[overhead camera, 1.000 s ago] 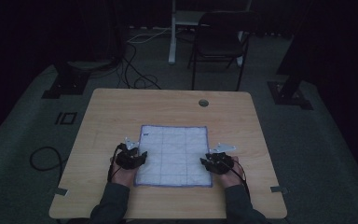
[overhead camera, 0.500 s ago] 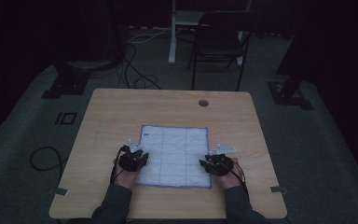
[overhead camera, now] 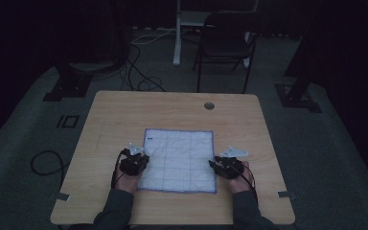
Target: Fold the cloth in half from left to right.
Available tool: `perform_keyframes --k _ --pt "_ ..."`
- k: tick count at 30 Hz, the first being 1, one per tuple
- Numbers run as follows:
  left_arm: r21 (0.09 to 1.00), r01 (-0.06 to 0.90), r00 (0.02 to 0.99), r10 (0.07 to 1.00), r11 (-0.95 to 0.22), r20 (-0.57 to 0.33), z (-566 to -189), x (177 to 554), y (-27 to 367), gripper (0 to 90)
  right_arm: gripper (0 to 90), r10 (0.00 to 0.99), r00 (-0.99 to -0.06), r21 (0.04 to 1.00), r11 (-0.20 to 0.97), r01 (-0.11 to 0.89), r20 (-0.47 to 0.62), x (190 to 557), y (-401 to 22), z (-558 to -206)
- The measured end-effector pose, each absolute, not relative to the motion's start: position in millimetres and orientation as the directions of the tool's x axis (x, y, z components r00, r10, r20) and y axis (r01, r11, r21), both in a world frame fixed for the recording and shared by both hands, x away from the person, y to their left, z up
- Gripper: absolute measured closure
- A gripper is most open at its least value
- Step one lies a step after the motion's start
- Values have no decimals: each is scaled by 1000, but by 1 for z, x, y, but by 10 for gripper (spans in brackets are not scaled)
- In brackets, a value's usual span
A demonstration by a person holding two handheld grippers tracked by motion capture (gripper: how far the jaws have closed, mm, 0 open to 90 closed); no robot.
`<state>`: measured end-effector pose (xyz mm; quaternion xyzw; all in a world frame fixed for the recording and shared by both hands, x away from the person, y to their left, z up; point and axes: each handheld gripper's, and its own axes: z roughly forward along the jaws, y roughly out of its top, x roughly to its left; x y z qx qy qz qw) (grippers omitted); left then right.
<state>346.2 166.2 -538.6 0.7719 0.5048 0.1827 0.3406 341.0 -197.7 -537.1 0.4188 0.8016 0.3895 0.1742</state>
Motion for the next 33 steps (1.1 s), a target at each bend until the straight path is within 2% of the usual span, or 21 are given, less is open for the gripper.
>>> perform_keyframes --k 11,16,33 --pt "708 675 420 897 -209 -135 -540 352 172 873 651 815 -578 769 346 537 37 351 -194 -542" --pt "709 673 422 896 -208 -138 -540 353 172 873 646 803 -595 749 380 543 23 351 -191 -544" --pt "741 637 445 886 -213 -128 -527 348 170 873 659 820 -573 758 359 544 23 350 -196 -543"
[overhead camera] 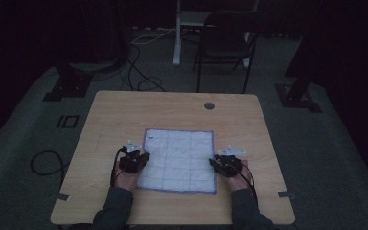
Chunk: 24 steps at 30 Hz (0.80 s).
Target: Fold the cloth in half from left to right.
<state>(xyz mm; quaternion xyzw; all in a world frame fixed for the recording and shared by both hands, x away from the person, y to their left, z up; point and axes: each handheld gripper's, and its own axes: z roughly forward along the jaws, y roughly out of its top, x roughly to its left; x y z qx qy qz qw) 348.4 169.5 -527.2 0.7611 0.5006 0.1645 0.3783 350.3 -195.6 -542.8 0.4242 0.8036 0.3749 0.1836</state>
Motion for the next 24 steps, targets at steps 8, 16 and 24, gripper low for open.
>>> perform_keyframes --k 8,16,24 --pt "765 603 477 871 -228 -116 -512 346 164 873 661 821 -571 748 370 551 14 351 -194 -544" --pt "782 571 515 851 -249 -105 -500 346 152 874 660 822 -569 747 364 556 23 351 -194 -545" --pt "800 544 544 832 -252 -108 -486 346 144 876 661 822 -569 747 362 558 26 352 -195 -545"
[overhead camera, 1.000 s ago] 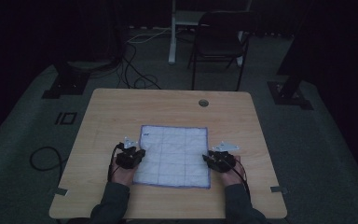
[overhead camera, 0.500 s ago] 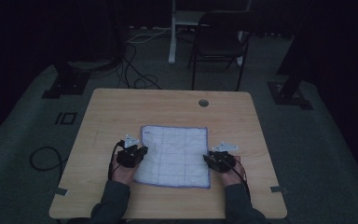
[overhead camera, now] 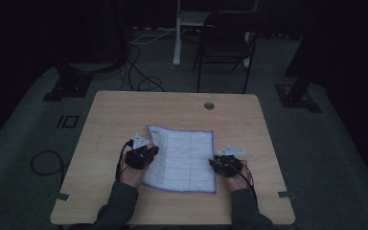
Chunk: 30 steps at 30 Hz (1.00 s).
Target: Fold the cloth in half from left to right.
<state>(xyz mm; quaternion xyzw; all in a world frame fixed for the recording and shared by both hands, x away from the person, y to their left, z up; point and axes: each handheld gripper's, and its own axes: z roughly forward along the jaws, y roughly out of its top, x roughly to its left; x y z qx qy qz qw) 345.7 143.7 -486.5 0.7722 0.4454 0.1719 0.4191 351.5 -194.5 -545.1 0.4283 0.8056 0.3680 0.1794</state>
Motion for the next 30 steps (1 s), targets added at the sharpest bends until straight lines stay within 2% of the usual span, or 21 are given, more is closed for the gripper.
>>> perform_keyframes --k 21,30 --pt "853 469 613 780 -230 -127 -453 345 118 877 659 822 -569 746 360 560 30 352 -195 -545" --pt "855 467 643 750 -223 -155 -455 349 105 877 658 821 -569 746 359 560 32 352 -195 -545"
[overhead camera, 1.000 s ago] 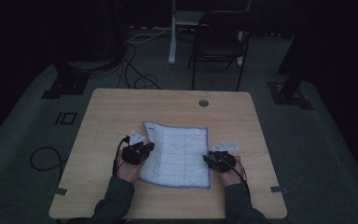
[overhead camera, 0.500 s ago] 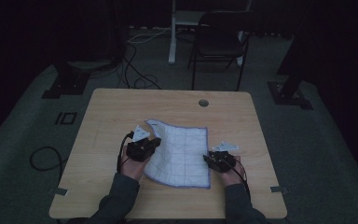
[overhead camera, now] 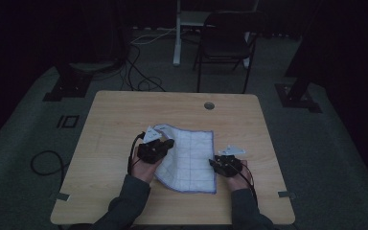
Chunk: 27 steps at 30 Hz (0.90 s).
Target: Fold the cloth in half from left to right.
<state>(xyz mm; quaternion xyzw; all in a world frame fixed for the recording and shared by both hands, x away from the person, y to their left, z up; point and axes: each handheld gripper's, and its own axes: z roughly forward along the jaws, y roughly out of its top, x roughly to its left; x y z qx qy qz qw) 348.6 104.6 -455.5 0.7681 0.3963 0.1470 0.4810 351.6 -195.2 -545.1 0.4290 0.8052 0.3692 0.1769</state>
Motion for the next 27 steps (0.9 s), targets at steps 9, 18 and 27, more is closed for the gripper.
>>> perform_keyframes --k 9,18,27 --pt "849 479 665 723 -224 -185 -464 353 92 877 657 821 -569 746 359 561 34 352 -195 -545" --pt "844 474 695 696 -252 -183 -468 358 69 877 656 821 -569 747 358 561 34 352 -196 -545" --pt "836 468 723 668 -286 -177 -472 361 47 877 648 823 -565 746 345 570 51 352 -198 -545"
